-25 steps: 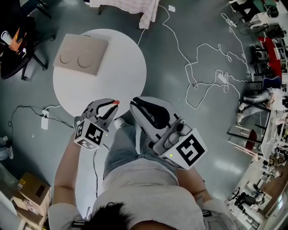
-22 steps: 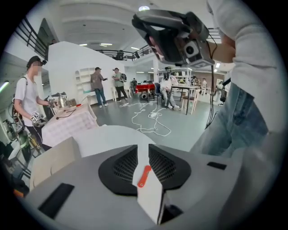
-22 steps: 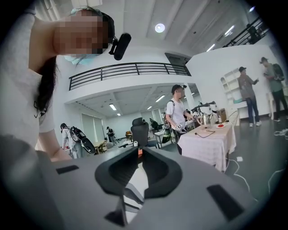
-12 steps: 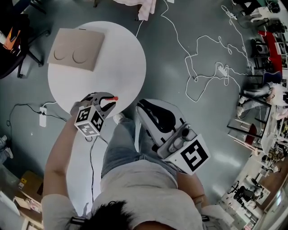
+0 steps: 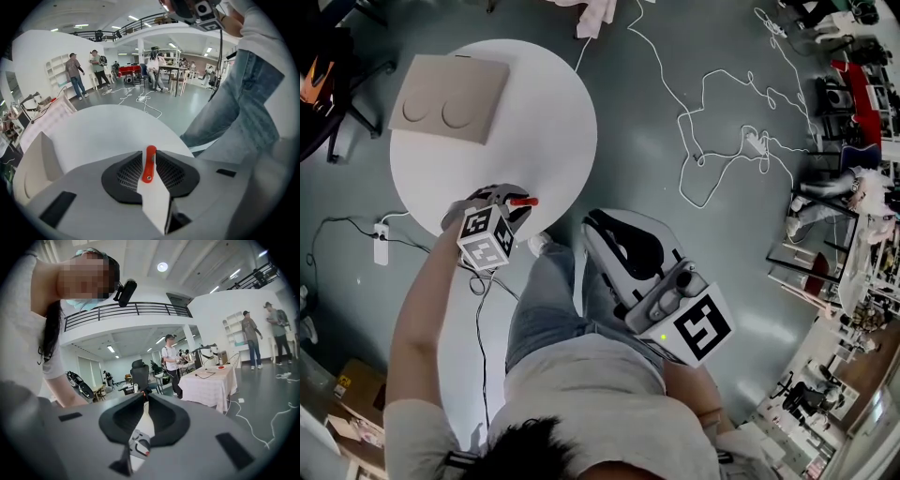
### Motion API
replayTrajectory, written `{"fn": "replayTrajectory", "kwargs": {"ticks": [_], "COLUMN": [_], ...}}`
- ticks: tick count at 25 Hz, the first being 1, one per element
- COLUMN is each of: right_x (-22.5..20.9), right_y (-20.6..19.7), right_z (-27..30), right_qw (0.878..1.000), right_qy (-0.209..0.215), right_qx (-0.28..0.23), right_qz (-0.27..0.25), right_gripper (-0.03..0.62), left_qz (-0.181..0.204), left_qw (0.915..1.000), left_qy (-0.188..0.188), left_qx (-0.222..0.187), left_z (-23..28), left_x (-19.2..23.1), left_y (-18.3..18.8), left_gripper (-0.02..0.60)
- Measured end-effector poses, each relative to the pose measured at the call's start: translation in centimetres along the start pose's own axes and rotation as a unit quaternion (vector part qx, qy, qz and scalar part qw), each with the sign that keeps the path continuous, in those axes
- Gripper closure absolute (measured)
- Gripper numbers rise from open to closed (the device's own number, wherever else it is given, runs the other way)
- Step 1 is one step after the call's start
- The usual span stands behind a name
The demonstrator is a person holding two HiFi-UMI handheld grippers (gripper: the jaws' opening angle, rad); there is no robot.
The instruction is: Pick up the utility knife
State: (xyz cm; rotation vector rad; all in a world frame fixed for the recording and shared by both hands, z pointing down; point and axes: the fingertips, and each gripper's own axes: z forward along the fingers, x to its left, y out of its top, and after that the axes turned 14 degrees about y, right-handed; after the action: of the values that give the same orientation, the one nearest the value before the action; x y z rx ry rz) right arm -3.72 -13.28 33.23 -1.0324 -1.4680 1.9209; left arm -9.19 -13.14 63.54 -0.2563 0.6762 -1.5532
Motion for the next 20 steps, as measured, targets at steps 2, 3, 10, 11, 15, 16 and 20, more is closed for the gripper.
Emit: {"fn": "replayTrajectory", "kwargs": {"ticks": [2,3,10,11,15,16,20], "right_x": [0.2,0.2,0.6,0.6,1.0,1.1,1.2], "right_y": [-0.1,-0.2,-0.2,-0.1,-0.2,-0.2,-0.2], "right_z": [-0.1,-0.1,0.0,0.0,0.4,0.5,0.5], "right_qw": [1.0,1.0,1.0,1.0,1.0,1.0,1.0], "right_qy": [0.0,0.001,0.015,0.016,0.021,0.022,0.024], "right_qx": [0.001,0.002,0.006,0.006,0.005,0.005,0.008], "right_qz": [0.001,0.002,0.002,0.002,0.002,0.002,0.002], "right_gripper": [0.571,0.571,0.571,0.571,0.571,0.571,0.571], "left_qz": [-0.007,-0.017,-0.029,-0.031,-0.034,-0.039,-0.074], "left_qw": [0.9999,0.9998,0.9995,0.9993,0.9984,0.9979,0.996], "left_qy": [-0.003,-0.004,0.008,0.007,0.014,0.018,0.026], "left_qx": [0.009,0.01,0.012,0.017,0.043,0.047,0.043], "left_z": [0.4,0.5,0.5,0.5,0.4,0.4,0.3], "left_x": [0.0,0.0,-0.1,-0.2,-0.6,-0.5,-0.3], "left_y": [-0.3,-0.3,0.1,0.2,0.0,0.0,-0.2], "left_gripper": [0.491,0.489,0.488,0.488,0.517,0.52,0.525]}}
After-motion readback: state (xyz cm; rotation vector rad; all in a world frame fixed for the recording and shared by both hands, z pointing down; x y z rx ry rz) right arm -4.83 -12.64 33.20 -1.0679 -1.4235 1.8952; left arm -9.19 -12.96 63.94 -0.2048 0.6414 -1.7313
